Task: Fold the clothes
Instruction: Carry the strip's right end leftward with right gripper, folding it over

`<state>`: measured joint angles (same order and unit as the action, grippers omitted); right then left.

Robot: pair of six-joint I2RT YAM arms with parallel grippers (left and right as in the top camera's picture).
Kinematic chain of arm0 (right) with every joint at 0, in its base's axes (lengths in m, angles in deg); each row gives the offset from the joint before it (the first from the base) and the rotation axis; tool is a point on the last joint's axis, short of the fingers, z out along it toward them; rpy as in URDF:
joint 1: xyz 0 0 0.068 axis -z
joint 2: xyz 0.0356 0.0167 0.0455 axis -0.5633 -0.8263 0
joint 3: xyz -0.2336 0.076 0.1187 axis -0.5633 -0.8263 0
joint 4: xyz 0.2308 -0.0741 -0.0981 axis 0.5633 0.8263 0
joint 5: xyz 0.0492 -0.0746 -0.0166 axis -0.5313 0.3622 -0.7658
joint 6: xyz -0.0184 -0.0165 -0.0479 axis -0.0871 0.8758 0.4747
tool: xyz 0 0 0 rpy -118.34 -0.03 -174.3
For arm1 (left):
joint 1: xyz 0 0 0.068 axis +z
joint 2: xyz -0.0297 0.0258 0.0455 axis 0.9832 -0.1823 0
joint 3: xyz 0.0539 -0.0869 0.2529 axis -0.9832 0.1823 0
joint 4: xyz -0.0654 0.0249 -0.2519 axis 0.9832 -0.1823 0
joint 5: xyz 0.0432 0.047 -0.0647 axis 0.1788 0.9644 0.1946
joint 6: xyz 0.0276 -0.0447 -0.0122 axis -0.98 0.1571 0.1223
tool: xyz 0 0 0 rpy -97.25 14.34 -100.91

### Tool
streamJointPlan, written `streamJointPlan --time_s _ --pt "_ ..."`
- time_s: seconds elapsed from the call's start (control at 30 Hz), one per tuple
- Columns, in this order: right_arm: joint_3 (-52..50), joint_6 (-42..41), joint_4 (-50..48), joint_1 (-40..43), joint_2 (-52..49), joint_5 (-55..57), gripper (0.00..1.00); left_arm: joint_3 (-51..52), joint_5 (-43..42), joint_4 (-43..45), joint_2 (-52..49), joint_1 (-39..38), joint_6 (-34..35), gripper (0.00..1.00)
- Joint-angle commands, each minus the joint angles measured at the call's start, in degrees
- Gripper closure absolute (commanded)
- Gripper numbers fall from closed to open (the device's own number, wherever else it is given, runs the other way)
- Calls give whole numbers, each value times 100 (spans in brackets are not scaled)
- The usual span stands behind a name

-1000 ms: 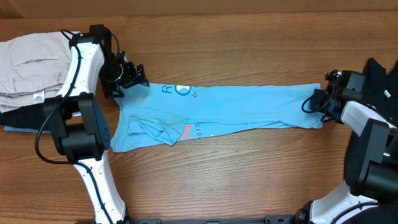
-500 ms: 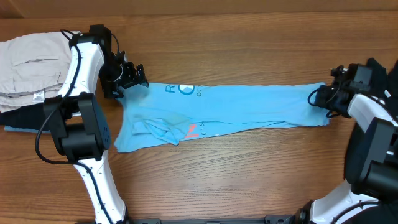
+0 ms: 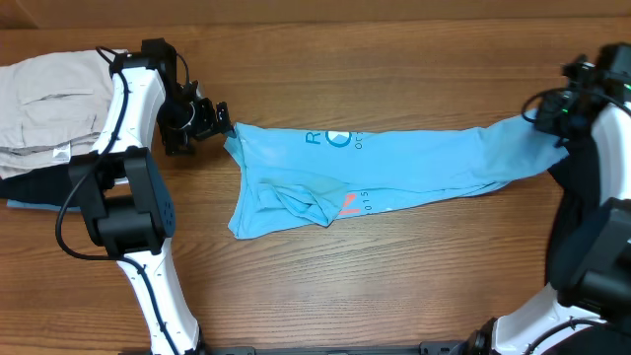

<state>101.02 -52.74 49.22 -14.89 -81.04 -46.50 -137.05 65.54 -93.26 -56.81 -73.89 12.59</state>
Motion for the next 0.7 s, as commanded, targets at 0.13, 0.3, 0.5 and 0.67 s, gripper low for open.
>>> streamJointPlan --time_s 0.13,0.3,0.5,0.67 --pt "251 -153 1040 -1600 39 -173 96 -90 39 -9 144 -37 -63 0" --pt "249 -780 1093 -2310 37 -977 96 -90 39 -9 144 -37 -63 0" --pt "-11 -1255 782 -3165 37 -949 96 -90 39 -9 144 -33 -63 0" --pt "-815 -1255 -221 -3386 28 -953 96 -90 39 -9 144 -33 -63 0"
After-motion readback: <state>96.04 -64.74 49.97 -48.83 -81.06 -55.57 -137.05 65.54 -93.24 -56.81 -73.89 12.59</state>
